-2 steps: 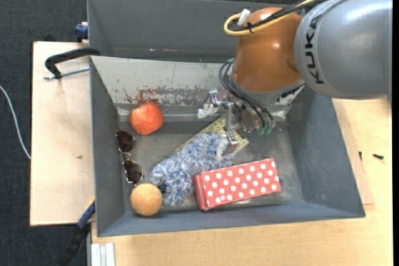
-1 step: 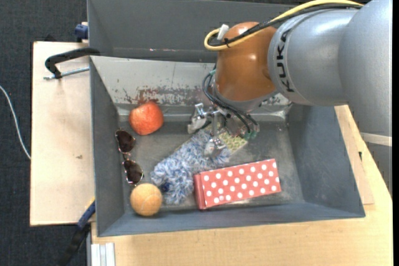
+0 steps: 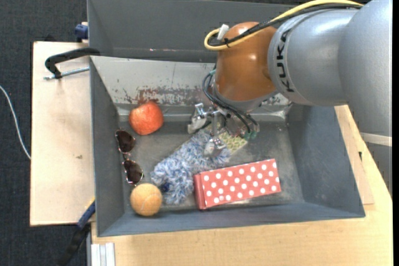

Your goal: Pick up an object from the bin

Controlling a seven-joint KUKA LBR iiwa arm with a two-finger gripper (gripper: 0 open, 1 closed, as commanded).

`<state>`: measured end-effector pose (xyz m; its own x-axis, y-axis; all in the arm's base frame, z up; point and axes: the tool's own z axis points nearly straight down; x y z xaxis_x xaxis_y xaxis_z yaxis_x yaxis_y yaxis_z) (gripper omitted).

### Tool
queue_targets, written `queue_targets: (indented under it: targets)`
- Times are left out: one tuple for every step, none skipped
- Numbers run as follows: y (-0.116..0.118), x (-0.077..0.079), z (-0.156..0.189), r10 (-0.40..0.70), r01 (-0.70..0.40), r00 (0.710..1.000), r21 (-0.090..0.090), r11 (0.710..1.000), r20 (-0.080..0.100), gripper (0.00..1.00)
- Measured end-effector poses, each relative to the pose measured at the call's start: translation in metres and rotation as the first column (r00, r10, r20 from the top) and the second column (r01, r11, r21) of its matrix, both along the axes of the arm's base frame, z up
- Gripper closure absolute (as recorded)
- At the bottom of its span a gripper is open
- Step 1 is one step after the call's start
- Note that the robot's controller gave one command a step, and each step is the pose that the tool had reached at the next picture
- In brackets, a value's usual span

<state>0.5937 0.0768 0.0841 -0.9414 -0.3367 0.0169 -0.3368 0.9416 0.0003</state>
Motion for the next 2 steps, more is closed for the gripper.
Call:
queue_targets:
  targets:
    - [-0.0355, -0.0161, 0.1548, 0.29, -0.29, 0.957, 0.005, 0.957, 0.026, 1.0]
    - [-0.0363, -0.0151, 0.1581, 0.29, -0.29, 0.956, 0.003, 0.957, 0.031, 1.0]
